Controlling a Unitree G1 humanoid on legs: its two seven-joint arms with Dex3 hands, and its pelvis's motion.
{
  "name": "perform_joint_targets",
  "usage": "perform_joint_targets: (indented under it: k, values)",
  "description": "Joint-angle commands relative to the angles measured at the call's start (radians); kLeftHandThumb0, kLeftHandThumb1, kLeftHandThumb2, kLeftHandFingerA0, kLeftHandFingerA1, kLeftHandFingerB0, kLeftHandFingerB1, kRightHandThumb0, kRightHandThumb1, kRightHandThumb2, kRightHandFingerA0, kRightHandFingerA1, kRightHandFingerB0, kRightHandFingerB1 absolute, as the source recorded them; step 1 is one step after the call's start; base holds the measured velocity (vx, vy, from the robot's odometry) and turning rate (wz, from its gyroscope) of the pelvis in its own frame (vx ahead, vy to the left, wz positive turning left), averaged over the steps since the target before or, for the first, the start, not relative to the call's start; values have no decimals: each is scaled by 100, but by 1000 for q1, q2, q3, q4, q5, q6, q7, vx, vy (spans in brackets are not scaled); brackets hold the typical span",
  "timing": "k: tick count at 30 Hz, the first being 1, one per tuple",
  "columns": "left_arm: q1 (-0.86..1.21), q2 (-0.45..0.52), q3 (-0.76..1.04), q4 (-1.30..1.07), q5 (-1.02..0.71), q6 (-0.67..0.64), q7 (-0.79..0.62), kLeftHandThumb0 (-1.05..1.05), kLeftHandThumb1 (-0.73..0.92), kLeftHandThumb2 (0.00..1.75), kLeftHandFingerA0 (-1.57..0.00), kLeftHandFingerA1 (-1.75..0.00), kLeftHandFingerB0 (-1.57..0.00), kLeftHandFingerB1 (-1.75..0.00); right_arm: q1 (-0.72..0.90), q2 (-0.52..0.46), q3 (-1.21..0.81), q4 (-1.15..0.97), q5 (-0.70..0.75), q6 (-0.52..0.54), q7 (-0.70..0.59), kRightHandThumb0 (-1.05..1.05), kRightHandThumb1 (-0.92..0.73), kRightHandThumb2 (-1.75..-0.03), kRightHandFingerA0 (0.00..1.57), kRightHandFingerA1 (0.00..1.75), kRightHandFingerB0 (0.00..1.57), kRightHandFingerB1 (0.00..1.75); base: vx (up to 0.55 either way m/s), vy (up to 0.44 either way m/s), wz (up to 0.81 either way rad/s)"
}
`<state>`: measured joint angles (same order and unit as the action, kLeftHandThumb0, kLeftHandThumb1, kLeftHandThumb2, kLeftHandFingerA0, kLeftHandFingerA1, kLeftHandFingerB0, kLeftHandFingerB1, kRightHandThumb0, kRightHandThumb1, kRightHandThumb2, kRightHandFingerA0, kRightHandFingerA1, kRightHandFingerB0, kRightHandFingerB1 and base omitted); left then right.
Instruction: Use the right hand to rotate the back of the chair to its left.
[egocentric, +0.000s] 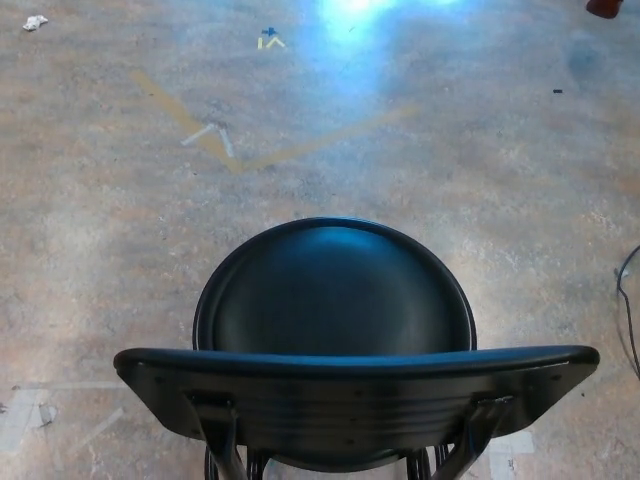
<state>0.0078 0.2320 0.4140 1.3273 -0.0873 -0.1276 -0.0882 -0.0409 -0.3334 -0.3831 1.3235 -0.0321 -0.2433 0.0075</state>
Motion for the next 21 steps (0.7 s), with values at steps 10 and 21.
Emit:
perform_joint_targets:
  k: [10, 21]
  values:
    - [-1, 17, -5, 10, -3, -38, -22, -65, 79, 64, -49, -44, -44, -38, -70, -91, 81, -40, -20, -236, 105, -88, -51, -97, 2, 9, 0, 13, 0, 0, 0]
    - [-12, 16, 5, 12, -23, -31, -23, -68, 72, 65, -48, -45, -42, -39, -116, -102, 272, -348, -79, -524, 200, -100, -72, -64, 0, 0, 0, 0, -1, 0, 1]
